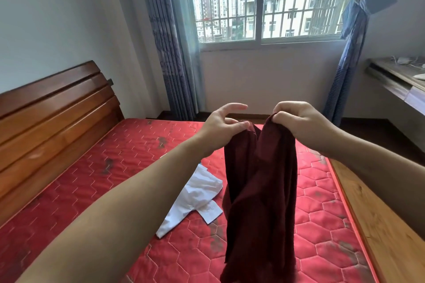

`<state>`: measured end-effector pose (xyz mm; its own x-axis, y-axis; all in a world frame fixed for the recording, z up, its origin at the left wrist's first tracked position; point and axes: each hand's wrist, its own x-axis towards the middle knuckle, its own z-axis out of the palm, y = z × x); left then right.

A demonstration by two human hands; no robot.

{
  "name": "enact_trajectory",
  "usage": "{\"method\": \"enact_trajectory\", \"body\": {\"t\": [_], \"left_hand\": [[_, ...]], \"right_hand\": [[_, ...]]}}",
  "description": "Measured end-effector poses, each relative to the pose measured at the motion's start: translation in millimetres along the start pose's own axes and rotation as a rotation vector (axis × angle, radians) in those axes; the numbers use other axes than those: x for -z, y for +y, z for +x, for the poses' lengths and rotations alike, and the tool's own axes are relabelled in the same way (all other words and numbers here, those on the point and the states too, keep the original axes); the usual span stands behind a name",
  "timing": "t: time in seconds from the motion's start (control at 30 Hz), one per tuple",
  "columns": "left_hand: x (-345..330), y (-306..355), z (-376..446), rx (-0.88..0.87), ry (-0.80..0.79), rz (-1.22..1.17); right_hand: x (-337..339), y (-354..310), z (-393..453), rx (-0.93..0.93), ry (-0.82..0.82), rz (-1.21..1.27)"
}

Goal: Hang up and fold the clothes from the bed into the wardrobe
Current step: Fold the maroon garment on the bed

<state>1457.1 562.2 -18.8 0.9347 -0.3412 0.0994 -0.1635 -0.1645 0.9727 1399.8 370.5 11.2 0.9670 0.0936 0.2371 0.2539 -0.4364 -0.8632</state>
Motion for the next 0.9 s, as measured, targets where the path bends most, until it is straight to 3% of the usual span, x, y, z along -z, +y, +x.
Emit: {"method": "enact_trajectory", "body": {"t": [0.23,0.37,0.43,0.5,0.7,0.9], "left_hand": [[-12,5,-9,-0.021,-0.129,0.003],[-17,7,-12,0.012,-0.166,-0.008],[-19,10,-12,0.112,-0.165,-0.154],[-18,12,-9,0.224,-0.181,-0.292],[-23,10,-13,-0.001,-0.183,0.088],[-20,-3,-10,-0.317,-0.059,0.533]], "right_hand": [[-1,1,-3,-0.101,0.055,0.078],[0,0,-4,-0.134,0.007,0.339],[2,-1,-4,-0.161,0.006,0.431],[2,1,-4,-0.181,0.057,0.346],[0,17,-9,-0.173,0.053,0.072],[17,28,-18,-0.135,-0.208,-0.179]]}}
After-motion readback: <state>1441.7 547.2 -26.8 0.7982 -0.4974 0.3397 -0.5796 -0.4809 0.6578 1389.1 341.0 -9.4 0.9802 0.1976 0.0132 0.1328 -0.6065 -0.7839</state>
